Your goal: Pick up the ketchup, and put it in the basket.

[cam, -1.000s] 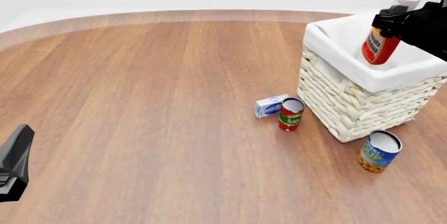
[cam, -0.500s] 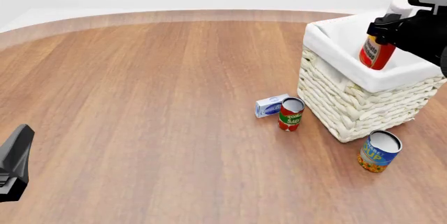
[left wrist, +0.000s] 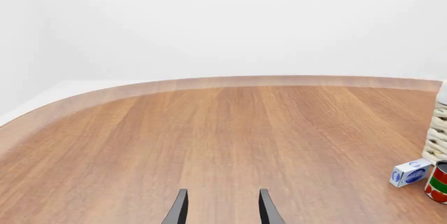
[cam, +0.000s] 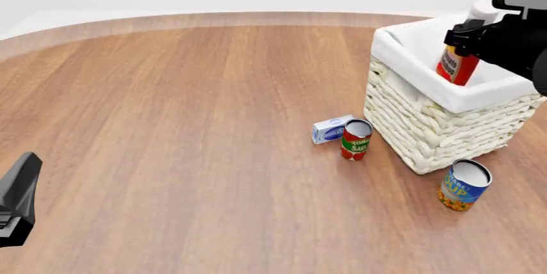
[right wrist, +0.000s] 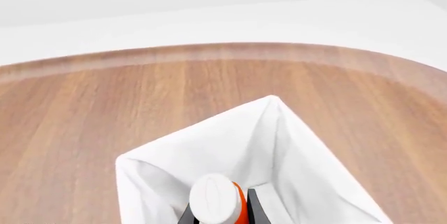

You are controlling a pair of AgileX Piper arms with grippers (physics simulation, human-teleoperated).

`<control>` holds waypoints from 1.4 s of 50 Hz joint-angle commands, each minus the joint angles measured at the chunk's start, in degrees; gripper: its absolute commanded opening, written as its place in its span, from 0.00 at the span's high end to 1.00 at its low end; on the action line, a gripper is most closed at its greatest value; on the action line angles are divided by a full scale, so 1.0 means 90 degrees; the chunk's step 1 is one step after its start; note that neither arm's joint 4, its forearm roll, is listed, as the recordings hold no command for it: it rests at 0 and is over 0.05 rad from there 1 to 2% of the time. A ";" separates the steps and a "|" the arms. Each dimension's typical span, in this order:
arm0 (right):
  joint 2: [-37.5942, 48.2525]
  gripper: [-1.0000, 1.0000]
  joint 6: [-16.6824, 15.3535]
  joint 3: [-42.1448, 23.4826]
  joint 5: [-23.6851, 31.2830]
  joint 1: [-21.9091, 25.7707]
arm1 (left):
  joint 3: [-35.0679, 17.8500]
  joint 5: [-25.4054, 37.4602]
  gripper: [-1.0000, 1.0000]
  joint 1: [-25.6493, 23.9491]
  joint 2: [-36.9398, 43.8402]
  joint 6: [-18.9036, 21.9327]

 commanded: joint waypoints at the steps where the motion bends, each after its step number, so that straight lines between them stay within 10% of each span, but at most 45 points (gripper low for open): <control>1: 0.0047 1.00 0.0081 -0.0071 0.0021 0.0049 | 0.0000 0.0000 0.00 0.0000 0.0000 0.0000; 39: 0.0077 1.00 0.0008 0.0072 -0.0023 0.0094 | 0.0000 0.0000 0.00 0.0000 0.0000 0.0000; 40: 0.0077 0.00 0.0011 0.0071 -0.0024 0.0081 | 0.0000 0.0000 0.00 0.0000 0.0000 0.0000; 70: -0.0442 0.00 -0.0045 0.0483 -0.0255 0.0232 | 0.0000 0.0000 0.00 0.0000 0.0000 0.0000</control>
